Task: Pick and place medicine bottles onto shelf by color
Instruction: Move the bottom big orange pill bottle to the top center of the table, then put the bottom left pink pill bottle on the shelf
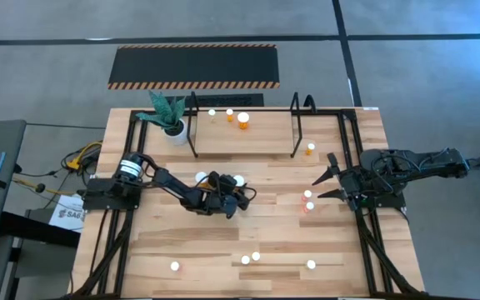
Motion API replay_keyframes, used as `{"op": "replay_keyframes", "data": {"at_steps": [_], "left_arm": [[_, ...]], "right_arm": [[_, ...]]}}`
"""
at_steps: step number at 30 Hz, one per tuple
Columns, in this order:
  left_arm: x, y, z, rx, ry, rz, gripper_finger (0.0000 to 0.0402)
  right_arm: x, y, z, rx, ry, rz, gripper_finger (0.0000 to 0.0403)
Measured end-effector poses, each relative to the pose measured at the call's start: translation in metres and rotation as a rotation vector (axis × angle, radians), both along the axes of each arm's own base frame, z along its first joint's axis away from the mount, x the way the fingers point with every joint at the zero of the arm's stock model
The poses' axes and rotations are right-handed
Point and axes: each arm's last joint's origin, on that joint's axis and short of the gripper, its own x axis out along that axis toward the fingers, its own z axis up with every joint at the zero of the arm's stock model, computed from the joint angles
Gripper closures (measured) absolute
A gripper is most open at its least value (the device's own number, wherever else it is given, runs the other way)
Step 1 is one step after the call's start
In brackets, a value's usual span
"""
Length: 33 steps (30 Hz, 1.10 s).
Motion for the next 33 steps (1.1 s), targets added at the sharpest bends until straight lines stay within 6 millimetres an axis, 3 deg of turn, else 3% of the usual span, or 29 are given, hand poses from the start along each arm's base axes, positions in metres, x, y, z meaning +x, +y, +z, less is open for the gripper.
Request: {"op": "replay_keyframes", "data": {"at_steps": [12, 23, 29, 33], "left_arm": [[0.0, 0.0, 0.017, -0.018, -0.043, -0.006, 0.0168], [-0.004, 0.0, 0.049, 0.03, -0.047, -0.028, 0.0152], [-0.009, -0.016, 0.078, 0.1, -0.06, -0.118, 0.0152], [-0.014, -0.041, 0.094, 0.186, -0.066, -0.238, 0.0152]], "right_arm": [[0.0, 0.0, 0.0, 0.0, -0.001, 0.0, 0.018], [0.0, 0.0, 0.0, 0.0, 0.0, 0.0, 0.018], [0.0, 0.0, 0.0, 0.0, 0.0, 0.0, 0.018], [0.0, 0.0, 0.0, 0.0, 0.0, 0.0, 0.018]]}}
